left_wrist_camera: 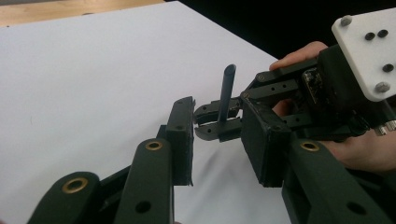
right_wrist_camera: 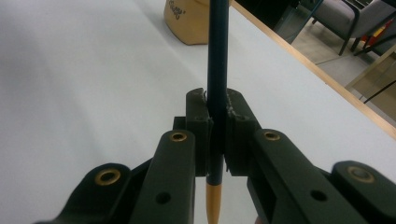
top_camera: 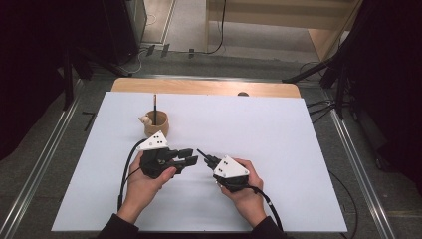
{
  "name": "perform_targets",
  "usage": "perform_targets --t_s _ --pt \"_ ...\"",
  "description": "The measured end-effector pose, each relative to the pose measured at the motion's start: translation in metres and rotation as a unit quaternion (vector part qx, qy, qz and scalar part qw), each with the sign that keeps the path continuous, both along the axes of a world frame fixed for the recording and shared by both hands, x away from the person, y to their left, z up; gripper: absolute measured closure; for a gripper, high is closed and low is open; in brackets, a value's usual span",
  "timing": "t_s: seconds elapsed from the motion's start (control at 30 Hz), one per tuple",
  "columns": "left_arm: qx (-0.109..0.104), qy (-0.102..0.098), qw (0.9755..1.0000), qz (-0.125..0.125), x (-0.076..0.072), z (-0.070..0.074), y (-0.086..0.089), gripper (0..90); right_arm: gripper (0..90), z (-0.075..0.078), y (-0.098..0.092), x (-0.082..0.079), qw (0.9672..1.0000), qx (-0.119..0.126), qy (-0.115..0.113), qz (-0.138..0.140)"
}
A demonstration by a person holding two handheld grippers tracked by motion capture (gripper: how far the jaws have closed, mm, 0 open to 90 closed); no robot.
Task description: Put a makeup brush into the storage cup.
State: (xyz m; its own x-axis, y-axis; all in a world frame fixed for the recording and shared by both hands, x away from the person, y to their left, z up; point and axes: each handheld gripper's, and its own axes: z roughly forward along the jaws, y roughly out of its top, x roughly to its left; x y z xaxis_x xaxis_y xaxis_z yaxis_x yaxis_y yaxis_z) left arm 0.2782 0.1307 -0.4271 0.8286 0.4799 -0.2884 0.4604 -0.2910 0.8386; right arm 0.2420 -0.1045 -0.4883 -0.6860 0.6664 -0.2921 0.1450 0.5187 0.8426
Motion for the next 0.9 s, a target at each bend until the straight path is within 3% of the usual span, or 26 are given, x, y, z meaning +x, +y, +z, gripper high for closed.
perform_targets --t_s 0.9 --pt "0.032 0.054 0.998 0.01 0.003 0.002 -0.008 70.0 84.0 -0.005 0.014 -0.005 0.9966 -0.074 -0.029 0.025"
